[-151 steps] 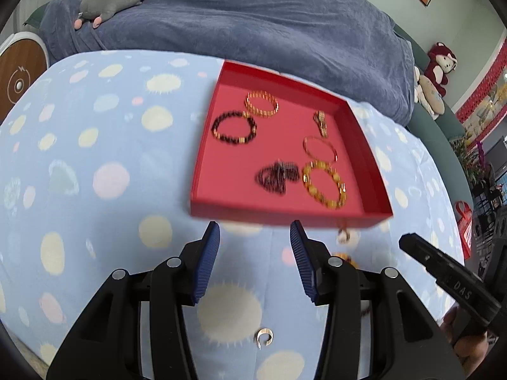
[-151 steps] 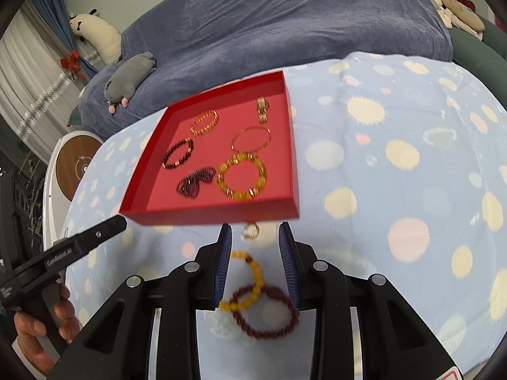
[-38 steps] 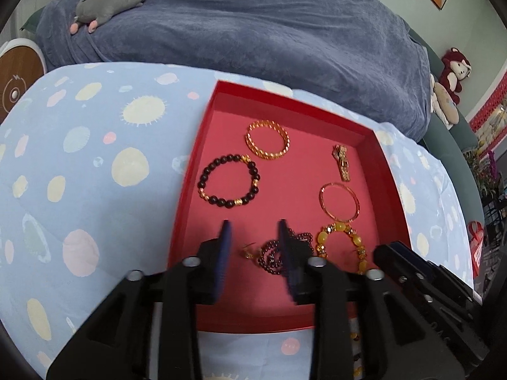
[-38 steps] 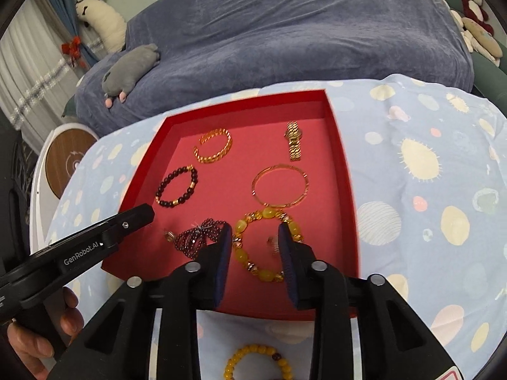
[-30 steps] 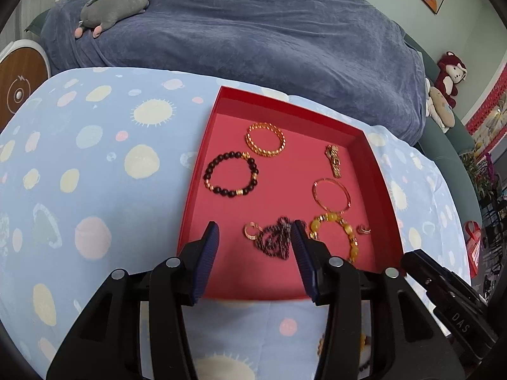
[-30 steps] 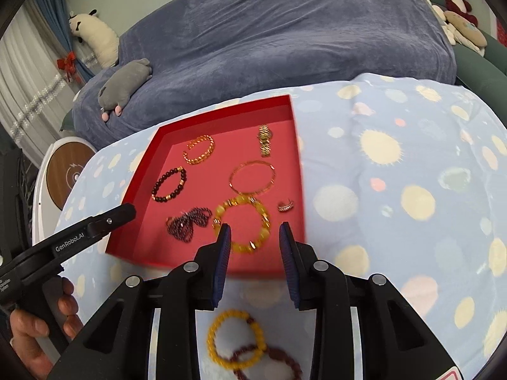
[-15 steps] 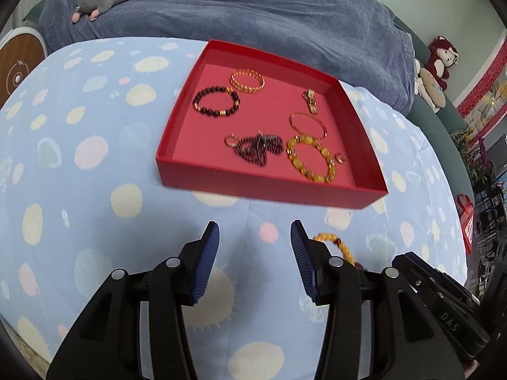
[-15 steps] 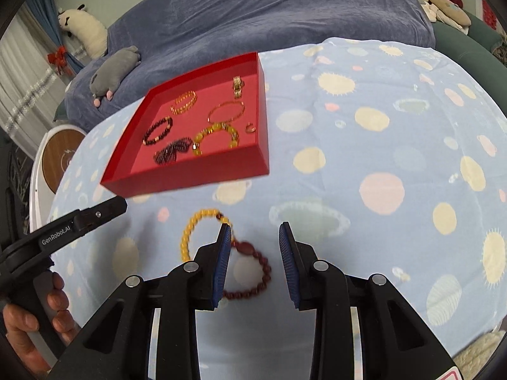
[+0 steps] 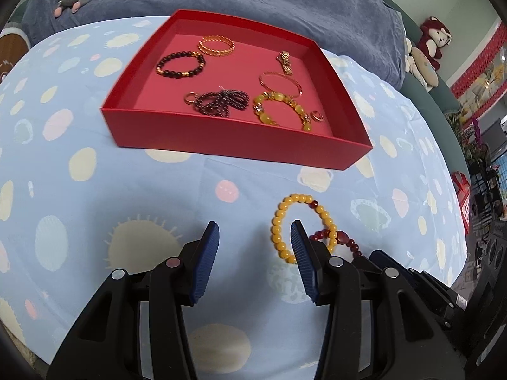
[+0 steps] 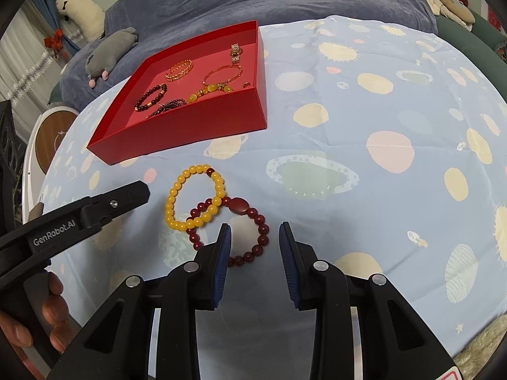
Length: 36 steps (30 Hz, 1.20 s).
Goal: Organize jewelry
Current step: 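Move both tools back to the amber and dark red bead bracelets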
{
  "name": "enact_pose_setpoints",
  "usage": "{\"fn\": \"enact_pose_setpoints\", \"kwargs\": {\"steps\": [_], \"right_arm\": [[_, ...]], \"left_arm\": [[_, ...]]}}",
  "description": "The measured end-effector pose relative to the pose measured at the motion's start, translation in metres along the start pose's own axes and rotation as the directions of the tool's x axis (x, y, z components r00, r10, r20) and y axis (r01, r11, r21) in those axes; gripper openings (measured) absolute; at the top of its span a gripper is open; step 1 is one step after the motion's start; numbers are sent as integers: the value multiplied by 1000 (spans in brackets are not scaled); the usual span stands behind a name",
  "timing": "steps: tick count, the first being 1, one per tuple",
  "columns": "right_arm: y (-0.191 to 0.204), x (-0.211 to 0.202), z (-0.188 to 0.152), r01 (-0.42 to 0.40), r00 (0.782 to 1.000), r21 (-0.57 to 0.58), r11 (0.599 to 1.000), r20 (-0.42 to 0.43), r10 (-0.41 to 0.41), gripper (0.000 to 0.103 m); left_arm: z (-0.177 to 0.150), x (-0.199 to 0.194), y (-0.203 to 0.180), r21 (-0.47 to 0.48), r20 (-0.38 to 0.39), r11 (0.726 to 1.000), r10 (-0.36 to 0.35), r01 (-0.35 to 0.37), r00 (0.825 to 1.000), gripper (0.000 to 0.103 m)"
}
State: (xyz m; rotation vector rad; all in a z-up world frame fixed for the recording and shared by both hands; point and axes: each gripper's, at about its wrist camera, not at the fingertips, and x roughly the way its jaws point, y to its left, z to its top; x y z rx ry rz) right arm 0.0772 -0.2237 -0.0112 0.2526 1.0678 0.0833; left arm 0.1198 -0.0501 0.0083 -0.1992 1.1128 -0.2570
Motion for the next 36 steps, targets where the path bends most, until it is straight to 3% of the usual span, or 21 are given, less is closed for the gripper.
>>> {"fn": "enact_pose_setpoints", "kwargs": {"steps": [7,27,33,36], "right_arm": [[2,7,2,16,1000,-23,1000,-3,-16,28],[4,13,5,32,999,-47,998,-4,-32,27],[5,14,5,37,999,-56,998,-1,-37,26],[8,14,2,57,998,-86,995,2,-57,26]], "left_arm": [[1,20,-9,22,-31,1000,12,-11,999,44],[8,29,-22,93,-6,994,60,-59,998,42],[5,30,-23,128,7,988,81,-82,997,38],[2,29,-22,143,19,985,97,-99,995,30]]}}
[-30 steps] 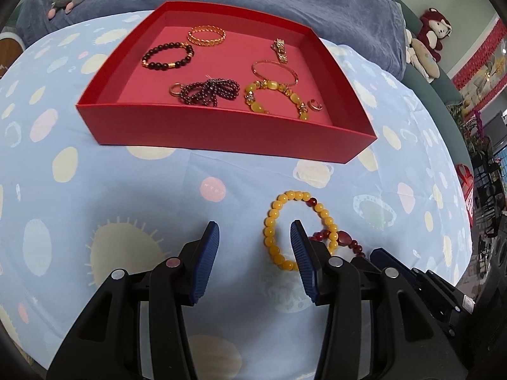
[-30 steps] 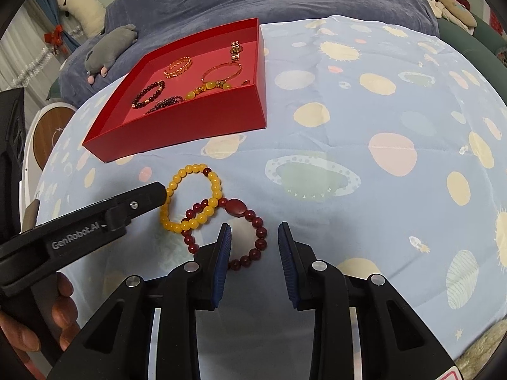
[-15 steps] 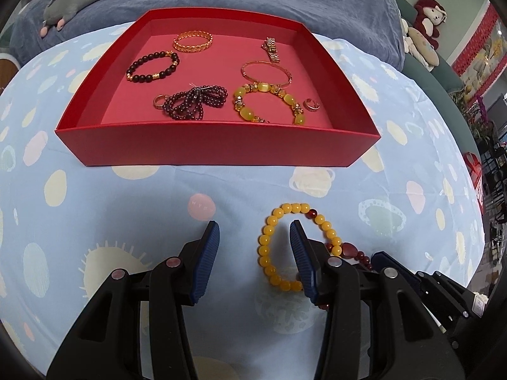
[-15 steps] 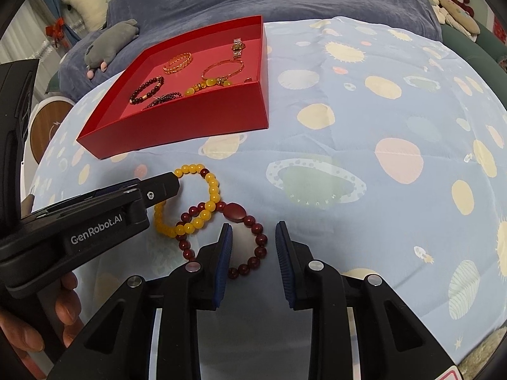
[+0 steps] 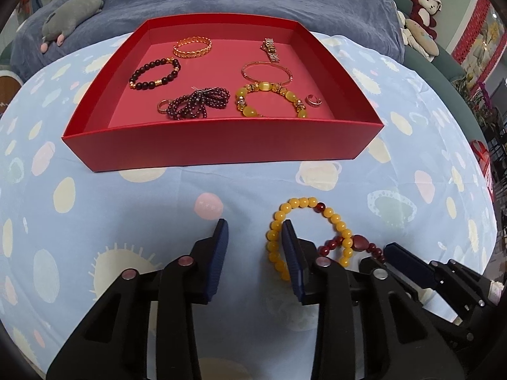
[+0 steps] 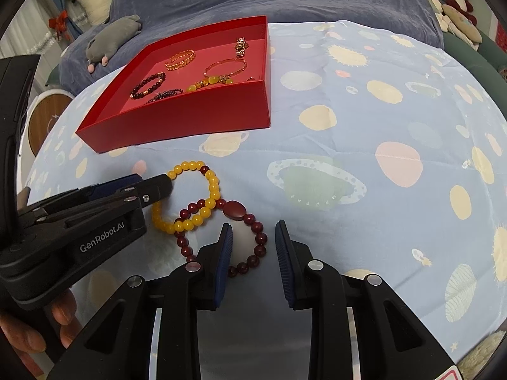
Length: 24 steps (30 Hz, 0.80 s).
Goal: Organize jewelry
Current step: 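Move both tools back to the amber and dark red bead bracelets, then grasp the amber bead bracelet with the left tool while the right tool grasps the dark red bracelet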
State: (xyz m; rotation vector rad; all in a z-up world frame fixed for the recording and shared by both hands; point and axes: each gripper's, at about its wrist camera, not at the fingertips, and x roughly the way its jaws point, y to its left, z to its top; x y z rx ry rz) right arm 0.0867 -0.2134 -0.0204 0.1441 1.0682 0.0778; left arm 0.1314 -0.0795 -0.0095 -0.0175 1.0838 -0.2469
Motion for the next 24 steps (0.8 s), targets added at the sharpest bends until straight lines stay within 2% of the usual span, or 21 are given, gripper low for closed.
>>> {"fn": "enact_pose_setpoints", "kwargs": {"steps": [5,7,14,24], "right_arm": [[5,-2,-7,34,999,-46,998,2,-34,26],[7,-4,-11,45,999,-58,997,2,-45,26],[9,-15,-29,45,999,-75,996,-10,-46,26],[23,-26,-50,3,999,-72,997,-50,-6,26]], "left_arm": [[-4,-3,9,-4,2,1000,1,-1,1000,12],[-8,-5,12,-2,2,1000,-3,3,1000,9],[-29,-18,18,3,1,1000,-30,30,1000,9],[-69,-42,30,-11,-23,999,-50,49,998,8]]}}
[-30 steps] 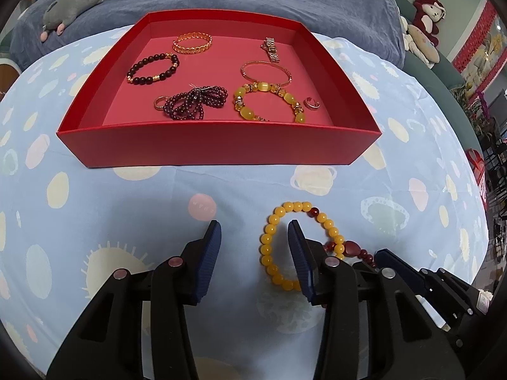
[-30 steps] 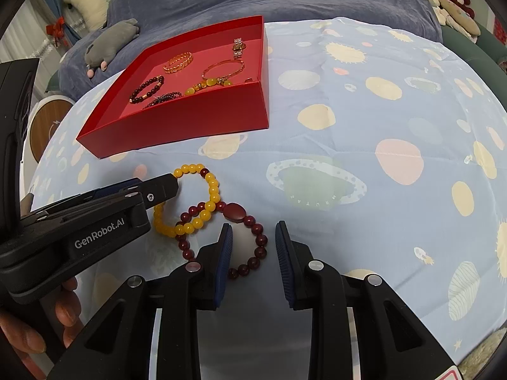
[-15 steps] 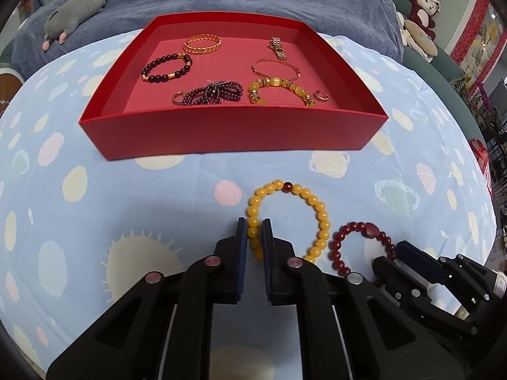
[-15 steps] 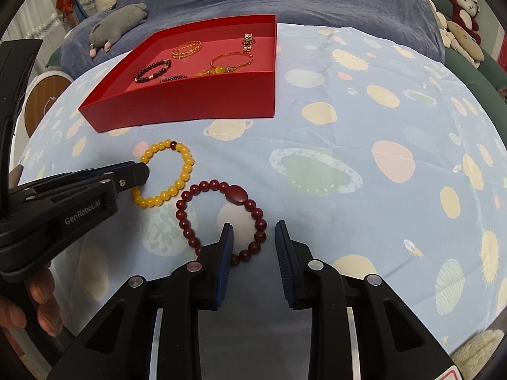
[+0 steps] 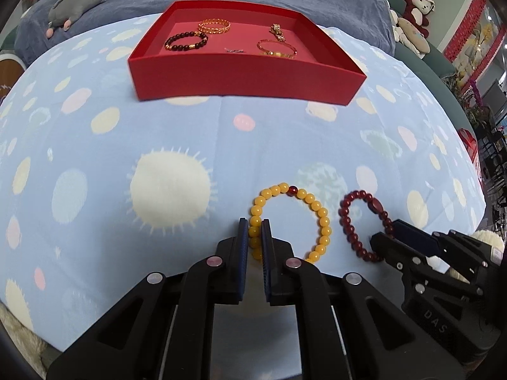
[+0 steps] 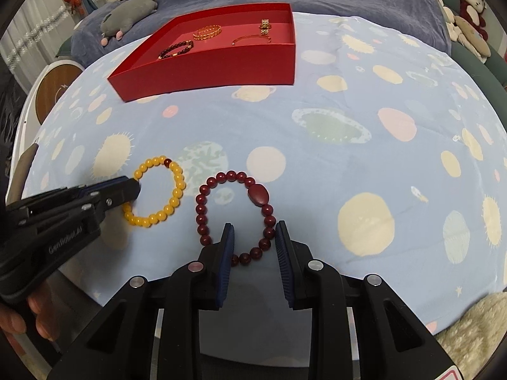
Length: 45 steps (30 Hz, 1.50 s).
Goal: Organize jewelry
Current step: 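Grasp the amber bead bracelet with the left tool while the right tool grasps the dark red bracelet, then carry both bracelets into the red box and open both tools to release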
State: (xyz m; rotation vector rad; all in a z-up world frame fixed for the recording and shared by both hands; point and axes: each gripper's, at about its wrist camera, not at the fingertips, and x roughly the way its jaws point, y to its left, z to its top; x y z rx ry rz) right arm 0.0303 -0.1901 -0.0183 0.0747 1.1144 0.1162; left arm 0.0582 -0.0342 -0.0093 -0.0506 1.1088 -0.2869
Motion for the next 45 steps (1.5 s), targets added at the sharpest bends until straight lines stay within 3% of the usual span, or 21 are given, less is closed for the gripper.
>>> {"fn": "enact_pose_setpoints", "kwargs": {"steps": [6,10,23,45], "right_arm": [[12,-1,-4,-1,1000,-17,1000,-1,1,26],[10,0,-3,8,1000,-10,1000,-3,-8,8],[10,-18,-9,-57,998,53,997,14,57,8],[10,-76,17,-144,980,89,986,152,129,8]], "left_arm": [[-12,-7,-1,-2,-2,1000,14,-14,1000,9],[-11,-6,-4,4,1,1000,26,-26,1000,8],[-15,-20,3,-50,-15,999,-13,12,1000,7],[15,-82,8,-86,100,995,-50,59,994,7]]}}
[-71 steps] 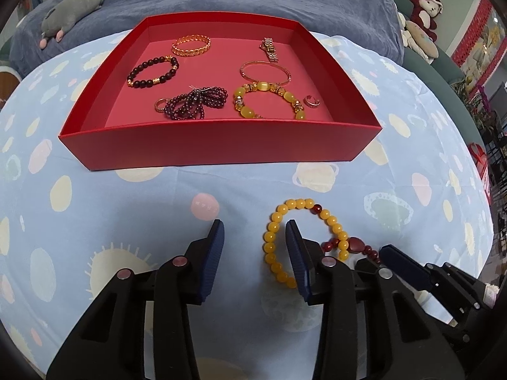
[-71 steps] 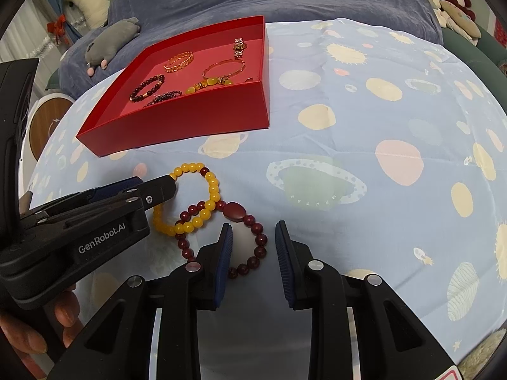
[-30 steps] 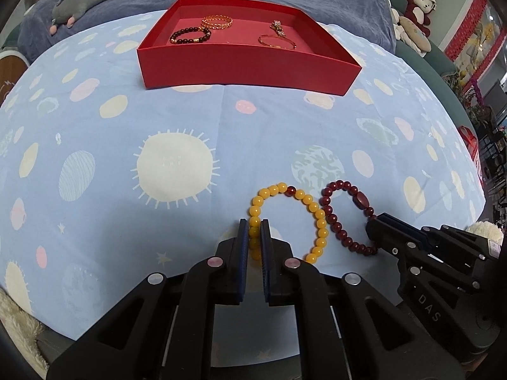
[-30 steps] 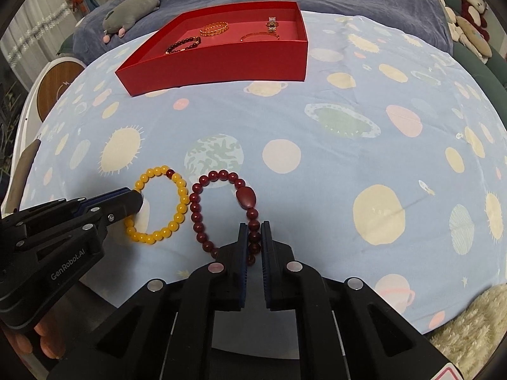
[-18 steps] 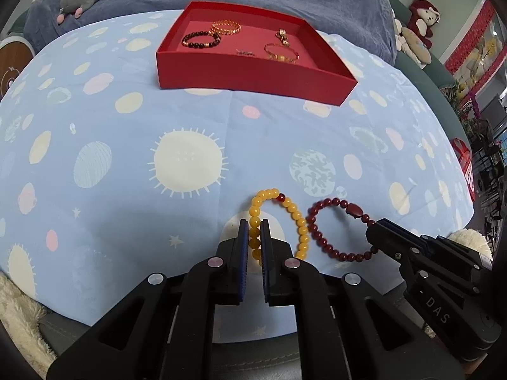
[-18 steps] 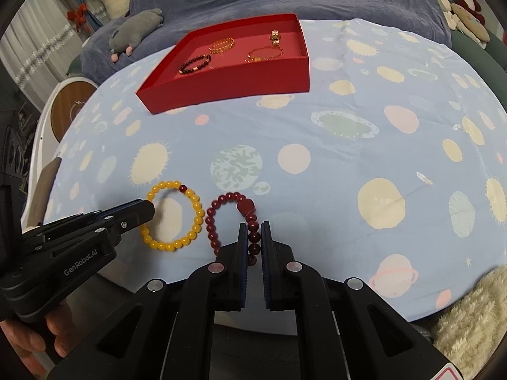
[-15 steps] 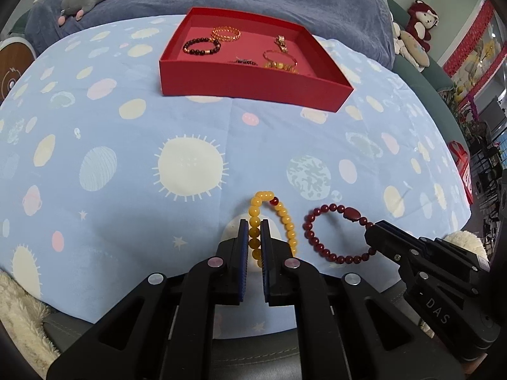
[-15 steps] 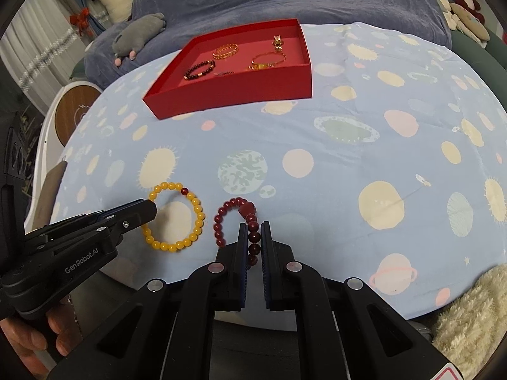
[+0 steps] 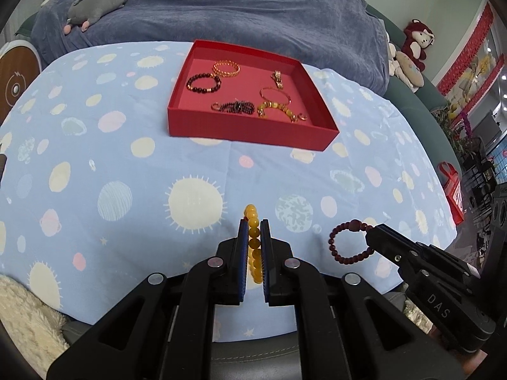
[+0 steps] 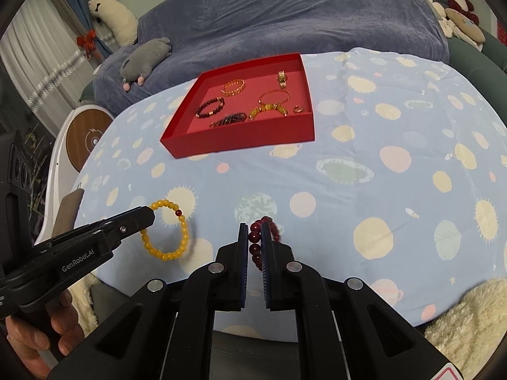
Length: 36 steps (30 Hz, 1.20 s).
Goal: Organize jewelry
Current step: 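Carry both bracelets into the red box and open both tools to release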
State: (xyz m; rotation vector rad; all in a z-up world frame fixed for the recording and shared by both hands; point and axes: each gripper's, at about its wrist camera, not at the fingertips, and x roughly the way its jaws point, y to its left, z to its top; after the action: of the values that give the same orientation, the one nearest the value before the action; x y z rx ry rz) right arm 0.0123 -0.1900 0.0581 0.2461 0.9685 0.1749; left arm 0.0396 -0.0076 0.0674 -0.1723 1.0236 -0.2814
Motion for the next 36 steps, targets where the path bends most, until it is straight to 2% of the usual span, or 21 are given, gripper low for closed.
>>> {"fn": "enact_pose_setpoints", "kwargs": {"steps": [17,36], "right_arm": [[2,4,38,-12,999,-11,1000,45,12,8],[12,27,125,-49,991,-29,998,124,52,8]], "left_arm": [[42,3,2,9,28,1000,30,-30,999,7],[124,27,0,18,91,999,38,-40,995,7]]}}
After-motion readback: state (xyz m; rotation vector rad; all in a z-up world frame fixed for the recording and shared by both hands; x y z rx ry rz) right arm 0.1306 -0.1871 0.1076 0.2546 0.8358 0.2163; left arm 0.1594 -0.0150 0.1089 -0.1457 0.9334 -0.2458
